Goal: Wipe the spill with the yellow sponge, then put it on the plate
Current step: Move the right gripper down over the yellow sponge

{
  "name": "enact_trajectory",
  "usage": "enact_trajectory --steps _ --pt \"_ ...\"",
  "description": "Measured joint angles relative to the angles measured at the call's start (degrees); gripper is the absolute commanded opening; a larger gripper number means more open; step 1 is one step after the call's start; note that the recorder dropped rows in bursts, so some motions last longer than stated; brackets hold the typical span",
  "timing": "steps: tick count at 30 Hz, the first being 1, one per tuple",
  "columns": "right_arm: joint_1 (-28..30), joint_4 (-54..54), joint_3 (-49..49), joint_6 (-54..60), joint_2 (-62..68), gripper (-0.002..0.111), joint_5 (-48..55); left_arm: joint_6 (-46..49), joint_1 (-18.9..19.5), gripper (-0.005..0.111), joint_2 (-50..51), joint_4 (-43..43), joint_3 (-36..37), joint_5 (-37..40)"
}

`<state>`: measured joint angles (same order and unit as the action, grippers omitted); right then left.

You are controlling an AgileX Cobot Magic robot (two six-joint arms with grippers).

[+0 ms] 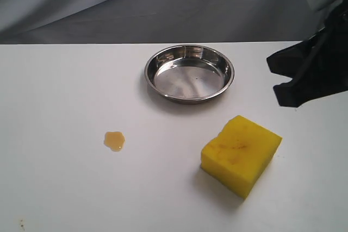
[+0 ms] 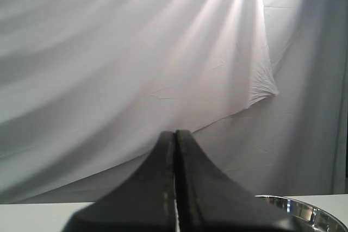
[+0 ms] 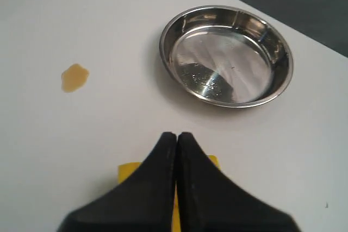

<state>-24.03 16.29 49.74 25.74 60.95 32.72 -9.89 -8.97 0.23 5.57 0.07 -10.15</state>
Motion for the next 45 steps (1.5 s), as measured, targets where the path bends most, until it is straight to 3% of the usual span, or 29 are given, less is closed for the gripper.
enact_trajectory --steps 14,35,39,45 --pt "-1.0 0.8 0.0 1.1 3.4 0.000 -5.6 0.0 0.0 0.000 0.0 0.0 0.0 0.0" --pt "-1.0 0.9 0.0 1.1 3.4 0.000 -6.1 0.0 0.0 0.000 0.0 0.0 0.0 0.0" --pt "-1.0 1.0 0.0 1.1 3.4 0.019 -5.7 0.0 0.0 0.000 0.0 0.0 0.0 0.0" --pt "-1.0 1.0 0.0 1.1 3.4 0.093 -4.0 0.0 0.0 0.000 0.0 0.0 0.0 0.0"
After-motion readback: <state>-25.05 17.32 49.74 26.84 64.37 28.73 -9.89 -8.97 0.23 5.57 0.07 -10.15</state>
